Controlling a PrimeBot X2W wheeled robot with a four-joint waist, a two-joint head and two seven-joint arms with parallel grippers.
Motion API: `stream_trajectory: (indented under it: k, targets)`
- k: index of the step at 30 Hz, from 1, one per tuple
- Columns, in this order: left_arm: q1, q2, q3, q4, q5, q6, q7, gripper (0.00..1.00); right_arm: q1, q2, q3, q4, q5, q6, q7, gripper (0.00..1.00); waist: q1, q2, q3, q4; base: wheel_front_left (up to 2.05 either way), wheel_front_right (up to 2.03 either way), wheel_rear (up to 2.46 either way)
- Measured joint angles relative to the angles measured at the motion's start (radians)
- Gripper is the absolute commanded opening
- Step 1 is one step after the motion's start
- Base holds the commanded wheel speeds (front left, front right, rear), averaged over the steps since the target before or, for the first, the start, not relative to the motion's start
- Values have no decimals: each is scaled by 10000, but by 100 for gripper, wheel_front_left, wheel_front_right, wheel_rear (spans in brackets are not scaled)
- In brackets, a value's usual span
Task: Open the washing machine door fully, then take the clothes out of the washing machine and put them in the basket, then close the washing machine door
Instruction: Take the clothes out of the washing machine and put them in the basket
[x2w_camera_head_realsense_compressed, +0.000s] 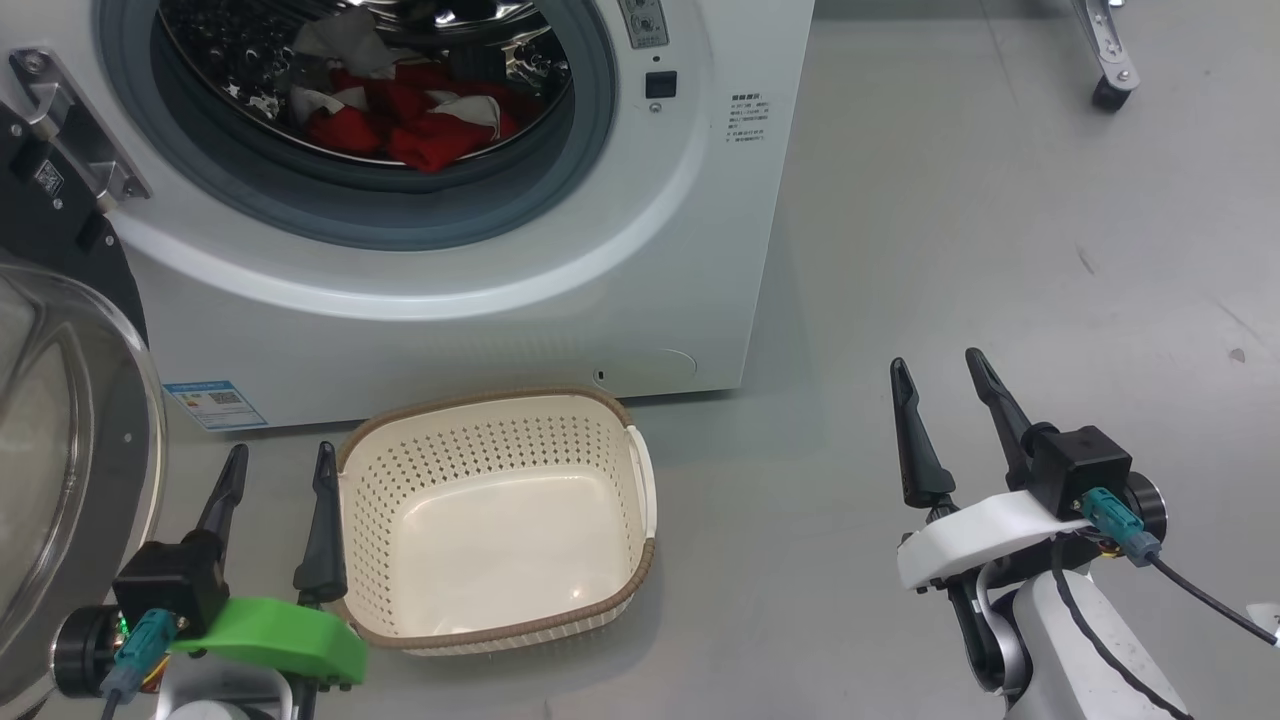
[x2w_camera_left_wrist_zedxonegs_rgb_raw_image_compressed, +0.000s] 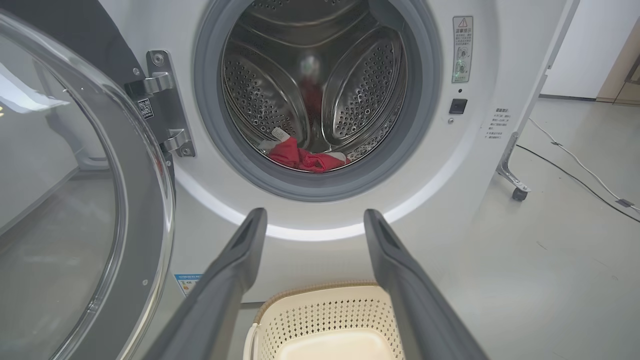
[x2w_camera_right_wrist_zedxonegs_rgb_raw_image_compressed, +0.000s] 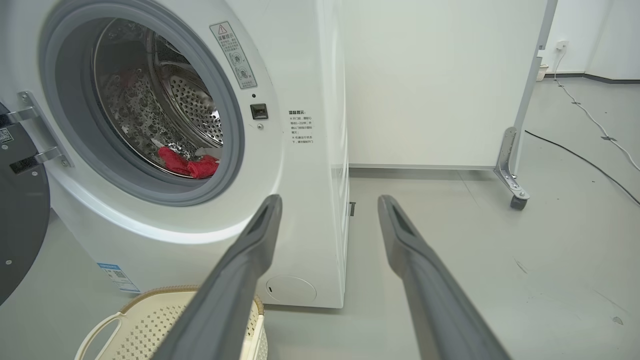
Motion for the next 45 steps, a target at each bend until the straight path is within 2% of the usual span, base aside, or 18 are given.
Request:
stream_trajectory:
  k: [19,45]
  targets:
    - [-1,-42,-15,105,12,4,-12,100,8,0,54,109,0,0,0,100,0,0,-109,11,81,-81,0]
    - [-81,-40,8,123,12,15,-27,100,22,0,157,109,4,-2,0,100,0,0,117,-43,7,-7,0]
